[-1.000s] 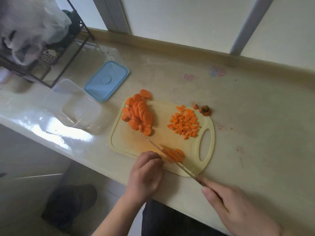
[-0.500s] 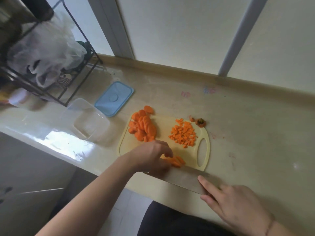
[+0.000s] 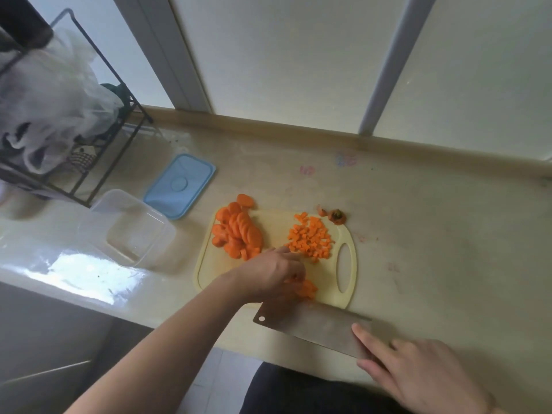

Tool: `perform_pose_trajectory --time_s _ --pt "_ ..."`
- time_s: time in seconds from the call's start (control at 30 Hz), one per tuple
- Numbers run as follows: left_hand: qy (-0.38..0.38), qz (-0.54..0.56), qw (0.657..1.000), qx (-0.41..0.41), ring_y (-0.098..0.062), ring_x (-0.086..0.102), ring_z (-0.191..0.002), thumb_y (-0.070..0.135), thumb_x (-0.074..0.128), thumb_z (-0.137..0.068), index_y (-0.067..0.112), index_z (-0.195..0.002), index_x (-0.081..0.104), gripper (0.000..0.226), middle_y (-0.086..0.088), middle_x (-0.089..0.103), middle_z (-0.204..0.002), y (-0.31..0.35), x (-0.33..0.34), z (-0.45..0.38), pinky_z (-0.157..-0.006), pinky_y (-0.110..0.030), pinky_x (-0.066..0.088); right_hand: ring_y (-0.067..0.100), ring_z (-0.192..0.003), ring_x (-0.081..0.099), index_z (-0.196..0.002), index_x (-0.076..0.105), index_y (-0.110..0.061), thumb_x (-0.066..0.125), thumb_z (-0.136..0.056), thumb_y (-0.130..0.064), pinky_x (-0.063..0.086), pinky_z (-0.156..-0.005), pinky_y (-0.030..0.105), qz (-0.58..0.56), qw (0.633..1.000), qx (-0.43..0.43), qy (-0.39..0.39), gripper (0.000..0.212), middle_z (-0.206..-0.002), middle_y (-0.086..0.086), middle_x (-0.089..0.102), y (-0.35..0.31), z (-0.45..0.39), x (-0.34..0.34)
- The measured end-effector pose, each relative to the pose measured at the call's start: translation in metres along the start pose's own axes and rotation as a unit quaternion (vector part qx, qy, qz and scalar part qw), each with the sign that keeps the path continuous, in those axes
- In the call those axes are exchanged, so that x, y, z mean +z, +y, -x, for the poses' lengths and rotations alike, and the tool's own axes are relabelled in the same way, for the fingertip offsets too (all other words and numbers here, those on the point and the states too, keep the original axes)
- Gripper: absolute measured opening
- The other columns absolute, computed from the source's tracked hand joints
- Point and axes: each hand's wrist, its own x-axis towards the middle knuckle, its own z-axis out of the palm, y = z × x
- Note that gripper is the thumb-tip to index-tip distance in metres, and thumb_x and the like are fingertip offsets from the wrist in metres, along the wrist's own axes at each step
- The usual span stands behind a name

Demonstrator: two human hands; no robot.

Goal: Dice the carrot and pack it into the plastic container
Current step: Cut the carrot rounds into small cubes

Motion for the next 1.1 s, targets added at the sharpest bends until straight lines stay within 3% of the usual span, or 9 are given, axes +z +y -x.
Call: perform_pose_trajectory --time_s 0.1,0.37,0.43,0.5,0.53,0.6,0.67,0.77,1.1 --pt "-0.007 -0.065 0.998 0.025 -0.027 0.053 -0.1 0.047 0.03 -0.097 0.014 -0.106 0.069 0.052 -0.003 0.063 -0.103 -0.004 0.007 -0.009 -0.082 -0.044 0.048 0.024 -0.024 0.043 -0.112 0.071 -0.032 0.012 -0.097 -0.061 0.032 -0.026 0.029 -0.006 0.999 0.04 -0.022 0.068 -0.039 0.002 0.045 0.015 0.016 -0.002" --pt "0.079 -0.094 0.987 0.101 -0.029 0.06 -0.082 0.018 0.043 -0.096 0.013 -0.098 0.074 0.031 -0.006 0.064 -0.092 -0.003 0.02 -0.005 -0.068 -0.037 0.053 0.026 -0.028 0.048 -0.126 0.058 -0.047 0.019 -0.095 -0.065 0.042 -0.029 0.034 -0.083 0.989 0.112 -0.047 0.053 -0.04 0.001 0.048 0.049 0.054 -0.002" --pt "0.089 -0.105 0.985 0.104 -0.028 0.06 -0.081 0.013 0.051 -0.094 0.013 -0.1 0.073 0.024 -0.006 0.064 -0.093 -0.003 0.023 -0.003 -0.068 -0.036 0.053 0.023 -0.038 0.057 -0.142 0.029 -0.054 0.024 -0.093 -0.066 0.054 -0.049 0.04 -0.108 0.987 0.121 -0.019 0.05 -0.047 -0.001 0.056 0.056 0.065 0.003" --pt "0.1 -0.1 0.984 0.104 -0.028 0.06 -0.082 0.006 0.063 -0.089 0.013 -0.102 0.073 0.018 -0.006 0.065 -0.093 -0.003 0.025 -0.001 -0.068 -0.035 0.052 0.025 -0.058 0.069 -0.14 0.037 -0.049 0.031 -0.092 -0.065 0.041 -0.098 0.027 -0.135 0.982 0.13 0.008 0.051 -0.063 -0.001 0.069 0.063 0.072 0.002" --pt "0.104 -0.095 0.985 0.103 -0.028 0.059 -0.081 0.004 0.068 -0.087 0.013 -0.102 0.074 0.019 -0.005 0.065 -0.092 -0.003 0.026 -0.002 -0.068 -0.035 0.052 0.024 -0.068 0.072 -0.133 0.05 -0.044 0.033 -0.092 -0.065 0.028 -0.101 0.013 -0.157 0.978 0.134 0.013 0.05 -0.073 -0.001 0.073 0.065 0.073 0.001" --pt "0.11 -0.094 0.985 0.098 -0.028 0.059 -0.082 0.001 0.071 -0.084 0.014 -0.103 0.074 0.023 -0.004 0.065 -0.091 -0.004 0.028 -0.003 -0.07 -0.034 0.05 0.02 -0.073 0.074 -0.125 0.059 -0.044 0.036 -0.09 -0.066 0.022 -0.092 0.0 -0.201 0.966 0.163 0.026 0.047 -0.084 -0.004 0.076 0.066 0.072 0.0" --pt "0.126 -0.092 0.984 0.084 -0.028 0.059 -0.082 0.003 0.068 -0.086 0.014 -0.103 0.074 0.021 -0.003 0.066 -0.091 -0.004 0.029 -0.004 -0.071 -0.034 0.044 0.015 -0.07 0.072 -0.13 0.045 -0.059 0.034 -0.088 -0.07 0.029 -0.082 -0.004 -0.238 0.949 0.204 0.027 0.044 -0.087 -0.011 0.075 0.067 0.071 0.0" --pt "0.148 -0.086 0.983 0.06 -0.028 0.059 -0.085 0.01 0.061 -0.089 0.016 -0.1 0.074 0.018 -0.002 0.066 -0.091 -0.006 0.03 -0.008 -0.071 -0.034 0.043 0.004 -0.06 0.066 -0.122 0.028 -0.078 0.019 -0.08 -0.083 0.05 -0.059 0.014 -0.261 0.925 0.267 0.071 0.043 -0.08 -0.02 0.072 0.07 0.068 0.005" --pt "0.116 -0.088 0.989 0.027 -0.029 0.063 -0.083 0.007 0.046 -0.077 0.017 -0.103 0.079 0.043 -0.005 0.067 -0.096 0.0 0.031 -0.018 -0.067 -0.033 0.046 0.006 -0.057 0.06 -0.108 0.025 -0.086 0.009 -0.069 -0.093 0.051 -0.06 0.026 -0.306 0.914 0.259 0.066 0.043 -0.067 -0.011 0.067 0.062 0.057 0.018"
